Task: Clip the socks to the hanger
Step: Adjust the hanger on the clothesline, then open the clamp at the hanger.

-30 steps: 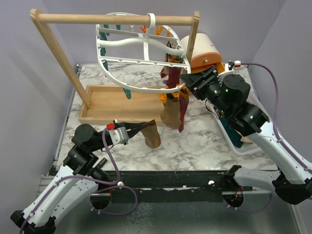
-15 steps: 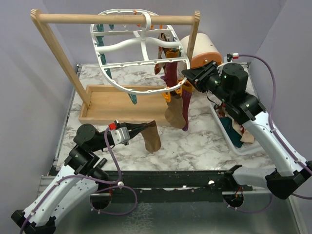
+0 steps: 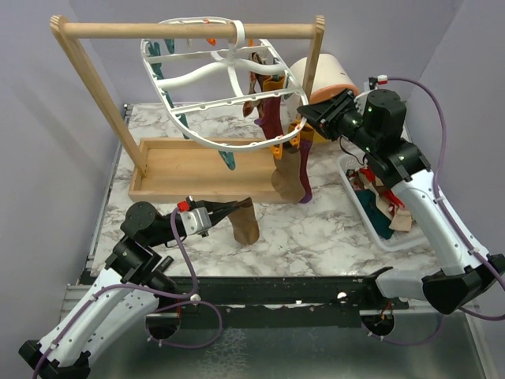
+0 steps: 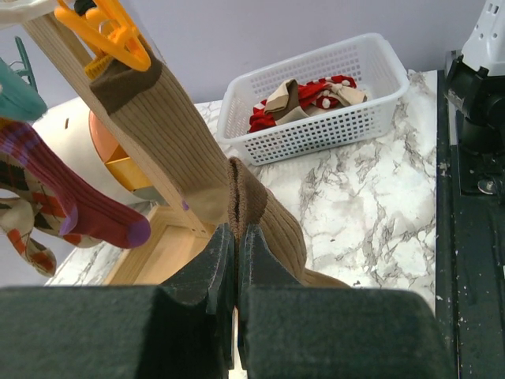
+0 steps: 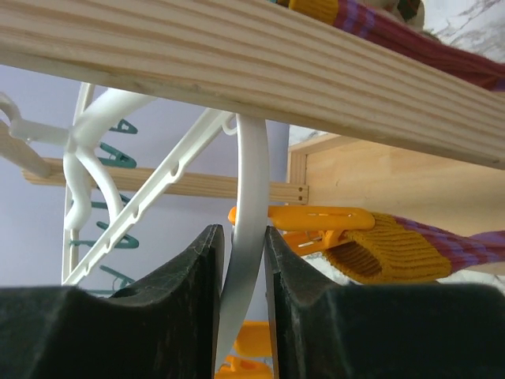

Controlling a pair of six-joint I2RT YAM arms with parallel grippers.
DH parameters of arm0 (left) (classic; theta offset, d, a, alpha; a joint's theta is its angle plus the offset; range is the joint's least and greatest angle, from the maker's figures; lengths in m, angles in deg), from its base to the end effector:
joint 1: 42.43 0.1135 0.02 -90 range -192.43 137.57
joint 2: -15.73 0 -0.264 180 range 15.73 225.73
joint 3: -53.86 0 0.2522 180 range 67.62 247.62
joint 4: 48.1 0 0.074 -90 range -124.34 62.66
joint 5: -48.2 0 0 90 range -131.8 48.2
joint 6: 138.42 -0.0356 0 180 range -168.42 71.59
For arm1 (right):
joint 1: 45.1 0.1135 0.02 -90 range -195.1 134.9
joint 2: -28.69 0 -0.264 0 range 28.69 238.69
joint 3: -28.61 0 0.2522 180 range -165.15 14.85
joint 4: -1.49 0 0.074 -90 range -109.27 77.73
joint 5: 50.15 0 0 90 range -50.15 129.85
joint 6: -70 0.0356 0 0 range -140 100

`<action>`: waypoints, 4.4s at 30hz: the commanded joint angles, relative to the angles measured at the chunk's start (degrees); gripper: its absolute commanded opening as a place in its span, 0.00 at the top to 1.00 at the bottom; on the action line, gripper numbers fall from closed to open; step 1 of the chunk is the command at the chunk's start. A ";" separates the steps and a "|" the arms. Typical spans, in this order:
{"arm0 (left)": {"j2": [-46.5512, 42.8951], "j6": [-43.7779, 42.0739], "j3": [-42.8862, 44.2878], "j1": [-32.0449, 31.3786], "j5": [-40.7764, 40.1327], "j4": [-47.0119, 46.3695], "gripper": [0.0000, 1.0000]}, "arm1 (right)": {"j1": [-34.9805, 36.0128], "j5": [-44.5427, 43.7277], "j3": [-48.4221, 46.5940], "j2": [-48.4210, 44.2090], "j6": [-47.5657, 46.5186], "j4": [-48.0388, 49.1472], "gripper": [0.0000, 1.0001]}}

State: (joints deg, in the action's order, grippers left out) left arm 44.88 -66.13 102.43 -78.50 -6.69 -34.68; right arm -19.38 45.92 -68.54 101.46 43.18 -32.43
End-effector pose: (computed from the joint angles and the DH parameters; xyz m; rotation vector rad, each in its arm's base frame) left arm 0.0929 -0.0930 0.3367 1.1021 1.0551 -0.7046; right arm 0.2501 0.1246 0.4516 0.5295 1.8271 1.1977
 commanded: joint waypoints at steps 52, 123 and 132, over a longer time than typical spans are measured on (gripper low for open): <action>8.67 -0.84 1.84 0.00 -3.65 -2.29 1.00 | 14.91 -10.14 -11.45 -11.49 -55.85 -25.98 0.22; 3.46 -2.32 -1.71 0.02 -2.62 -3.20 1.00 | 49.26 -75.50 -21.53 14.64 -50.12 -11.02 0.43; 4.18 -2.30 -1.59 0.03 -2.51 -4.09 1.00 | 49.08 -75.41 -20.37 13.49 -51.20 -9.82 0.58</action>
State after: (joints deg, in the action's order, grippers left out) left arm 48.64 -67.94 101.25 -78.50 -9.95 -36.89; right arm 30.15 -29.53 -89.87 116.87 -7.66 -44.45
